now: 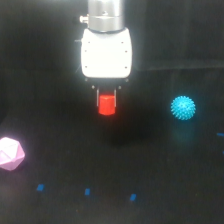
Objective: Pick up the red object from the table
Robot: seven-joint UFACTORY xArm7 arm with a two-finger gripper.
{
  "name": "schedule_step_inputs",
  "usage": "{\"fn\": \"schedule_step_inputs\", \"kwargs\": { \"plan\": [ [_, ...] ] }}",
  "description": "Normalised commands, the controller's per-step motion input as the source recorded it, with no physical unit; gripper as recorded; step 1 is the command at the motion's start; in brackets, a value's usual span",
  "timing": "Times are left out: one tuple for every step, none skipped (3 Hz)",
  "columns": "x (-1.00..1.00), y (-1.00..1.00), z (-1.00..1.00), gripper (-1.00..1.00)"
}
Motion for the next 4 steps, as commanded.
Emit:
{"fn": "schedule_step_inputs", "kwargs": {
  "plan": [
    [-0.08,0.57,-0.62,-0.97],
    [-0.31,0.30,0.27,-1.00],
    [0.34,0.71,0.75,-1.00],
    [0.23,0.41,0.54,-1.00]
  ]
}}
